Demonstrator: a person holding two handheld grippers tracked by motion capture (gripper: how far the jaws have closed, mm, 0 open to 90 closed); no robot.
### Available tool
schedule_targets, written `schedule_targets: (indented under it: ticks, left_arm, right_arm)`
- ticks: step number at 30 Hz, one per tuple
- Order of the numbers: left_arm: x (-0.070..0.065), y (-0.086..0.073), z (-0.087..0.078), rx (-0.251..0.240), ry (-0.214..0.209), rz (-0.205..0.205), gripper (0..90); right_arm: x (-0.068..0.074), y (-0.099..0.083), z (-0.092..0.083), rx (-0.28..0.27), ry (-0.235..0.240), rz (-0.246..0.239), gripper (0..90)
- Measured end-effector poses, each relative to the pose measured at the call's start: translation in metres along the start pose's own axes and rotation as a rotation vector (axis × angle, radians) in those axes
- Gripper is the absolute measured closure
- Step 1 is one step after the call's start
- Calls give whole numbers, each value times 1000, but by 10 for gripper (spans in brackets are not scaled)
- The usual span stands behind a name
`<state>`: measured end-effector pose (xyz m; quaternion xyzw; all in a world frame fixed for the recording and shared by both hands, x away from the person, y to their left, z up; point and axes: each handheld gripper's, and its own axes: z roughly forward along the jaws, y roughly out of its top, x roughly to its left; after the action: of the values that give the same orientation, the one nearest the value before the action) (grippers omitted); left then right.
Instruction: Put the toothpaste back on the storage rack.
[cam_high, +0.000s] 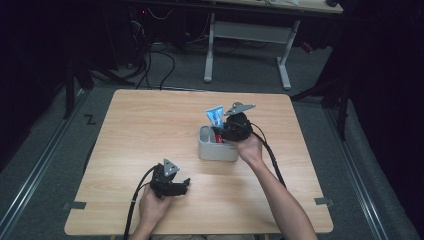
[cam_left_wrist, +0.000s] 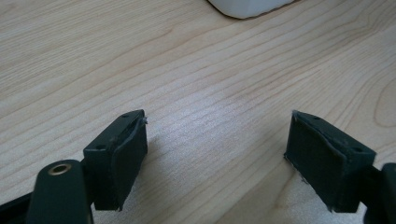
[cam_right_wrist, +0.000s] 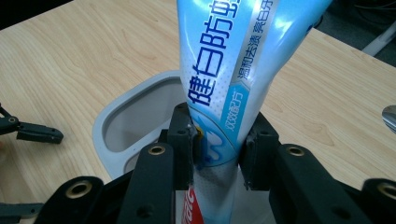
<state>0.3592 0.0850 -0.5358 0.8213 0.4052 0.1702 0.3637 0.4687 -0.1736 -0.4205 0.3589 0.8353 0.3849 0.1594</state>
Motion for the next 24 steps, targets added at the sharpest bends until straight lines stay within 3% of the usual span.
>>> schedule_targets:
  ticks: [13, 16, 24]
  left_arm:
    - [0, 0, 0, 1, 1, 1, 208]
    - [0, 0, 0, -1, -1, -1, 208]
    - [0, 0, 1, -2, 1, 5, 202]
  right_arm:
    - [-5, -7, 1, -14, 24, 48, 655]
    - [-1, -6, 4, -13, 6, 0, 640]
    - [-3, -9, -2, -39, -2, 58, 533]
